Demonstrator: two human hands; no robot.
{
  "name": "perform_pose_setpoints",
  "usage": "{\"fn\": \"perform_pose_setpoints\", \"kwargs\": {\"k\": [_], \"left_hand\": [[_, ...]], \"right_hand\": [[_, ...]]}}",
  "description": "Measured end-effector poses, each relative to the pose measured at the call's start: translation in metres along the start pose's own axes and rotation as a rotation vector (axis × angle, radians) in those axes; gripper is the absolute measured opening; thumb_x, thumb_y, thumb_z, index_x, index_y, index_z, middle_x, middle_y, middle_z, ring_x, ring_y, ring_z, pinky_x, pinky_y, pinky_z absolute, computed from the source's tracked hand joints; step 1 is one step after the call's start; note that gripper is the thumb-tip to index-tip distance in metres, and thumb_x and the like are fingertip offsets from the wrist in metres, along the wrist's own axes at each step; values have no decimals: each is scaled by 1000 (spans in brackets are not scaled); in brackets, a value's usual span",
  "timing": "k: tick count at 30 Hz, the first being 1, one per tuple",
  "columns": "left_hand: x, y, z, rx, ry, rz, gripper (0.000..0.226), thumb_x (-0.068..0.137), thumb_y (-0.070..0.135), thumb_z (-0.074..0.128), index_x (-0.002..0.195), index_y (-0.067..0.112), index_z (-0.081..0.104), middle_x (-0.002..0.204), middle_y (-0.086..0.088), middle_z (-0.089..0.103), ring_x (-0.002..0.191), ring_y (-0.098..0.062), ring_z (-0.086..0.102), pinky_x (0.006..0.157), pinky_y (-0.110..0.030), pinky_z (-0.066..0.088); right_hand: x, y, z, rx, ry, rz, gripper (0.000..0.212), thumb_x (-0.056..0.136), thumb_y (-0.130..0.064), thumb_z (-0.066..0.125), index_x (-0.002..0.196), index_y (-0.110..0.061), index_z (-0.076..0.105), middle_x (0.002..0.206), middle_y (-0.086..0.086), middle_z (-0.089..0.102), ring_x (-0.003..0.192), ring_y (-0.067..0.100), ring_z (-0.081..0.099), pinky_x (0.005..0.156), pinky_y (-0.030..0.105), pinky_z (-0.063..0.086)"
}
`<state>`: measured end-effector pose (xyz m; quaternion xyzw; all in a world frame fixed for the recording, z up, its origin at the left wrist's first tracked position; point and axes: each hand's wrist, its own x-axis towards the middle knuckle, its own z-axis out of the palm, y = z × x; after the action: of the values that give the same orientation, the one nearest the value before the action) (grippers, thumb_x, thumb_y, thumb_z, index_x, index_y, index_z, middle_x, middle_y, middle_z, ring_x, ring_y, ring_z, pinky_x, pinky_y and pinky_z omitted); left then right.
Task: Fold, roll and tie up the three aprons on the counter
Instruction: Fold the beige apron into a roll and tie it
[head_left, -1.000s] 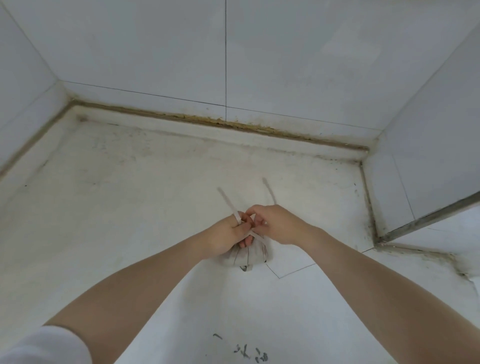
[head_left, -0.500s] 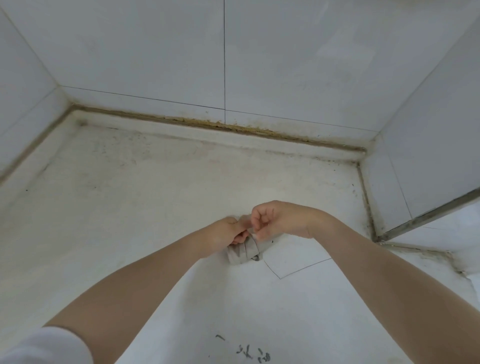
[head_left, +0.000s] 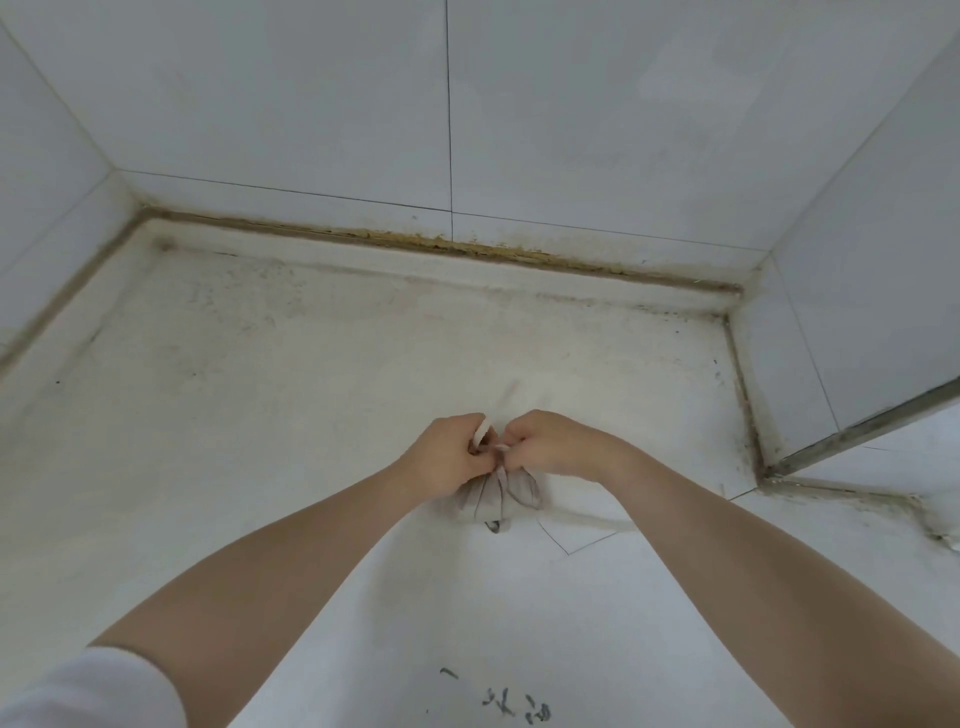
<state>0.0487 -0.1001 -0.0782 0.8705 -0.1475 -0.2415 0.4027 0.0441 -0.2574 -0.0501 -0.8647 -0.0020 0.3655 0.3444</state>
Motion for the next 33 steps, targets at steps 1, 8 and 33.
{"fn": "perform_pose_setpoints", "kwargs": {"k": [1,8,33], "left_hand": [[1,-1,1,54,33,12,13,84,12,62,78,17,52,66,10,50,66,-12,47,54,-11,35],[-2,4,8,-125,42,20,15,98,10,39,104,14,52,87,7,57,79,-7,51,63,-3,37],[-1,14,-9,37,114,-86,7,96,12,43,103,12,46,77,-1,52,63,-15,46,53,-21,34]], "right_hand": [[-1,-1,-1,140,-13,36,12,64,-19,56,63,-11,47,71,4,41,69,17,35,61,27,26],[-10,-4,4,380,9,115,51,102,-42,25,78,-19,63,68,-11,54,63,4,43,64,18,33],[-14,19,27,160,275,-86,34,88,-33,61,66,-19,40,64,-6,39,60,11,37,55,26,29]]}}
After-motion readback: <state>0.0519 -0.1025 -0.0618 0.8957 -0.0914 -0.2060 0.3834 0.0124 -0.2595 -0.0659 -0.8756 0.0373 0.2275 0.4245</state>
